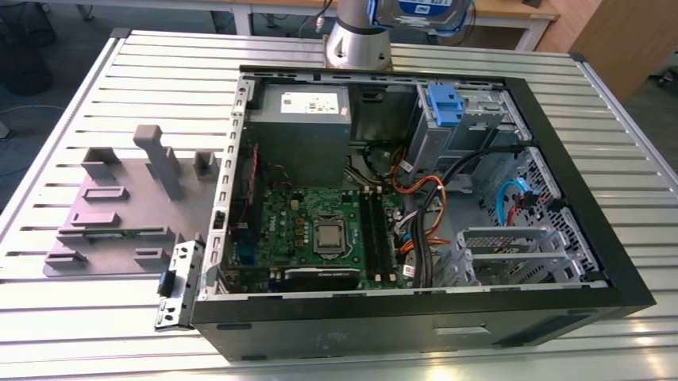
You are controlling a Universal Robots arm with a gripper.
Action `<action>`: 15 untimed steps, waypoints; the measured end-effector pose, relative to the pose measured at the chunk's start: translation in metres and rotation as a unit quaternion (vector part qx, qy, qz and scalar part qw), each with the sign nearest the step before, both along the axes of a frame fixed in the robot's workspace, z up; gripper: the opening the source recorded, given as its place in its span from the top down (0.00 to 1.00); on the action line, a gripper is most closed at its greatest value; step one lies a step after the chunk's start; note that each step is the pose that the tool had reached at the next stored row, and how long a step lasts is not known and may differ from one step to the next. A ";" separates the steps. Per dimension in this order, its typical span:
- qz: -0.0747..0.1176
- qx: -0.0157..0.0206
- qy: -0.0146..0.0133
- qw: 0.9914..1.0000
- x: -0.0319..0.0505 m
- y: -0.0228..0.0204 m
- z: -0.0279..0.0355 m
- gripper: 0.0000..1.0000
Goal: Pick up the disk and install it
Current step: 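Pick up the disk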
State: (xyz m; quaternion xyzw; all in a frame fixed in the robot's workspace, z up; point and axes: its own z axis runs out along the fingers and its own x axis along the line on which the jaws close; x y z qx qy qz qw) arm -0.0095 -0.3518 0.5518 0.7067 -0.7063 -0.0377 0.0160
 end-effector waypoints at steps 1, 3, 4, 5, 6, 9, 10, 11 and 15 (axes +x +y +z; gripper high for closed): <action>0.000 0.000 0.000 1.000 0.0009 0.0000 0.0000 0.63; 0.000 0.000 0.000 1.000 0.0027 0.0000 0.0000 0.63; 0.000 0.000 0.000 1.000 0.0036 0.0000 0.0000 0.63; 0.000 0.000 0.000 1.000 0.0044 0.0000 0.0000 0.63; 0.000 0.000 0.000 1.000 0.0053 0.0000 0.0000 0.63; 0.000 0.000 0.000 1.000 0.0080 0.0000 0.0000 0.63; 0.000 0.000 0.000 1.000 0.0088 0.0000 0.0000 0.63; 0.000 0.000 0.000 1.000 0.0097 0.0000 0.0000 0.63; 0.000 0.000 0.001 1.000 0.0131 0.0000 0.0000 0.63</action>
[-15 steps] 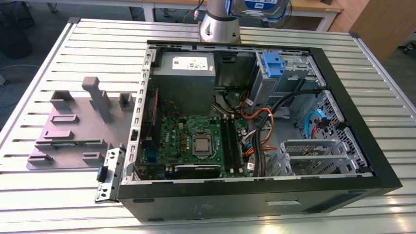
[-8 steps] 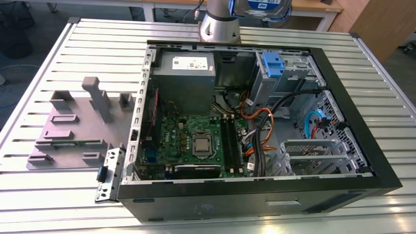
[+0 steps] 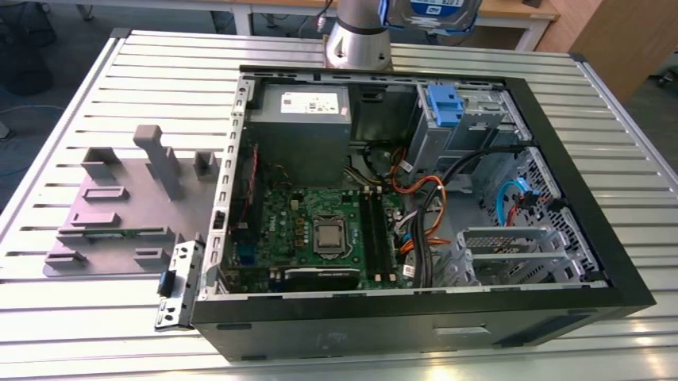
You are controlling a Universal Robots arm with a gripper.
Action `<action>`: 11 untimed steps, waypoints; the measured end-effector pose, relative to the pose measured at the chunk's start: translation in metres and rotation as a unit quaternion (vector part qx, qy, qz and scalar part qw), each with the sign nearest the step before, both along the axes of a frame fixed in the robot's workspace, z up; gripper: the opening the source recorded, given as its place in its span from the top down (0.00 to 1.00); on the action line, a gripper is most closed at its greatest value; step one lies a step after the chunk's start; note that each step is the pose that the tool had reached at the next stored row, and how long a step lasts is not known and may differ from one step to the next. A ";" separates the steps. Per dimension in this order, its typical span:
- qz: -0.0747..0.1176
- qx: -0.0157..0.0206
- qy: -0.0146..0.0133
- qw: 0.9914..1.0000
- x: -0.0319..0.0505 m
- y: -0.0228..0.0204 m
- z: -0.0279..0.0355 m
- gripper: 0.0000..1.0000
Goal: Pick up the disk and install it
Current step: 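Pick up the disk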
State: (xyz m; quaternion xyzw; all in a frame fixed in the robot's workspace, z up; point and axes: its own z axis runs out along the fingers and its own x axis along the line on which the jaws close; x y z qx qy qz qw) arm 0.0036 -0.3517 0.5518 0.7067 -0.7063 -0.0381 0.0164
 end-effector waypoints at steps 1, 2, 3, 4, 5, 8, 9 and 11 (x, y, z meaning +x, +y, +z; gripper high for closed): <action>0.000 0.000 0.000 1.000 0.0008 0.0000 0.0000 0.63; 0.000 0.000 0.000 1.000 0.0017 0.0000 0.0000 0.63; 0.000 0.000 0.000 1.000 0.0026 0.0000 0.0000 0.63; 0.000 0.000 0.000 1.000 0.0034 0.0000 0.0000 0.63; 0.000 0.000 0.000 1.000 0.0043 0.0000 0.0000 0.63; 0.000 0.000 0.000 1.000 0.0069 0.0000 0.0000 0.63; 0.000 0.000 0.000 1.000 0.0077 0.0000 0.0000 0.63; 0.000 0.000 0.000 1.000 0.0094 0.0000 0.0000 0.63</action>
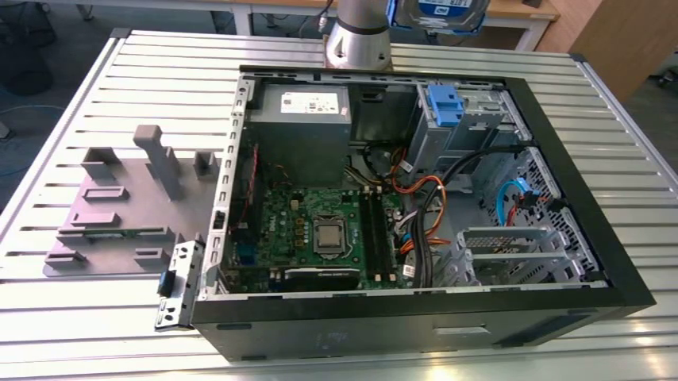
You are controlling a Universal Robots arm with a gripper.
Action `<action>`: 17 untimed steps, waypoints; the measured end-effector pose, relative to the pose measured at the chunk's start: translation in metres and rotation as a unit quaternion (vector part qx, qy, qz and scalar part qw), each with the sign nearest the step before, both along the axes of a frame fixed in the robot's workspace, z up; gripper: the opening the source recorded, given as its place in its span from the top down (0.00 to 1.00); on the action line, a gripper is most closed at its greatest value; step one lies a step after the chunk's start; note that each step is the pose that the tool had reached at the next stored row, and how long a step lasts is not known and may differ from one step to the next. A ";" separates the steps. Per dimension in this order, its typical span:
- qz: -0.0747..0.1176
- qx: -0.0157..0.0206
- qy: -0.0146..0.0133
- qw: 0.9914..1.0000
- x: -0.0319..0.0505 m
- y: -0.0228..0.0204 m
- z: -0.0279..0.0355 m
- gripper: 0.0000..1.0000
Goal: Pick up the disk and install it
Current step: 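Pick up the disk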
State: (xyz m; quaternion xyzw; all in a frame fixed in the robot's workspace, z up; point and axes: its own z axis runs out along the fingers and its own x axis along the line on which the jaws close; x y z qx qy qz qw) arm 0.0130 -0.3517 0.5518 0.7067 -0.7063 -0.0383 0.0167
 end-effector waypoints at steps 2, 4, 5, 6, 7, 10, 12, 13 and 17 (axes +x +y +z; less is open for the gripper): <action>0.000 0.000 0.000 1.000 0.0017 0.0000 0.0000 0.63; 0.000 0.000 0.000 1.000 0.0035 0.0000 0.0000 0.63; 0.000 0.000 0.000 1.000 0.0043 0.0000 0.0000 0.63; 0.000 0.000 0.000 1.000 0.0051 0.0000 0.0000 0.63; 0.000 0.000 0.000 1.000 0.0060 0.0000 0.0000 0.63; 0.000 0.000 0.000 1.000 0.0086 0.0000 0.0000 0.63; 0.000 0.000 0.000 1.000 0.0103 0.0000 0.0000 0.63; 0.000 0.000 0.000 1.000 0.0111 0.0000 0.0000 0.63; 0.000 0.000 0.001 1.000 0.0146 0.0000 0.0000 0.63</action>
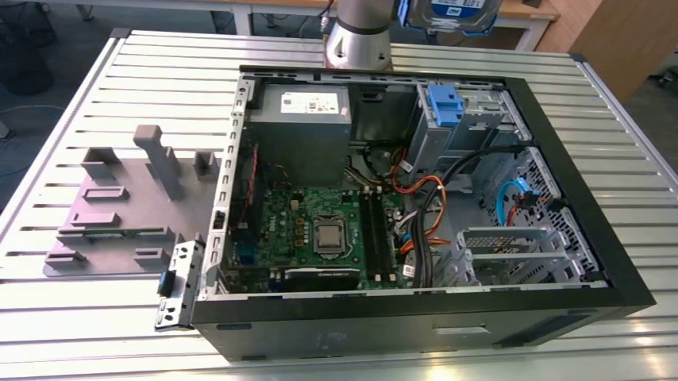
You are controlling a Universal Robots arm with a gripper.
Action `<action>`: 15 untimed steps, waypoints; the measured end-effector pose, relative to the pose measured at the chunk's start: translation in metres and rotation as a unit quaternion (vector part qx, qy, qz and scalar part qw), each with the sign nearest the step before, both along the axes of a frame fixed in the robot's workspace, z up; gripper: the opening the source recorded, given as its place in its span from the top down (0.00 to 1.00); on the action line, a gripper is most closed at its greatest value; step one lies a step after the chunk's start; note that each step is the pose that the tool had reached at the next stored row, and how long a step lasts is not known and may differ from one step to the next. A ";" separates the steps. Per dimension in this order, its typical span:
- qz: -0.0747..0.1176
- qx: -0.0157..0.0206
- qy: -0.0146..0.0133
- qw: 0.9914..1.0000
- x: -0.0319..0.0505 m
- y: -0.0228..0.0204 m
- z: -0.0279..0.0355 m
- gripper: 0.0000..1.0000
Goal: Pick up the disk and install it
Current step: 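Pick up the disk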
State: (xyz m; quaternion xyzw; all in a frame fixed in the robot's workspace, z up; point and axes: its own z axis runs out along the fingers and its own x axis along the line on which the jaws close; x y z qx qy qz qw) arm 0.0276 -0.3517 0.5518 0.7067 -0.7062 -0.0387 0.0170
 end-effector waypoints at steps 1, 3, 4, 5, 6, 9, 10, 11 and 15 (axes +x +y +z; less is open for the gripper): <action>0.000 0.000 0.000 1.000 0.0008 0.0000 0.0000 0.63; 0.000 0.000 0.000 1.000 0.0025 0.0000 0.0000 0.63; 0.000 0.000 0.000 1.000 0.0034 0.0000 0.0000 0.63; 0.000 0.000 0.000 1.000 0.0042 0.0000 0.0000 0.63; 0.000 0.000 0.000 1.000 0.0051 0.0000 0.0000 0.63; 0.000 0.000 0.000 1.000 0.0077 0.0000 0.0000 0.63; 0.000 0.000 0.000 1.000 0.0085 0.0000 0.0000 0.63; 0.000 0.000 0.000 1.000 0.0094 0.0000 0.0000 0.63; 0.000 0.000 0.001 1.000 0.0128 0.0000 0.0000 0.63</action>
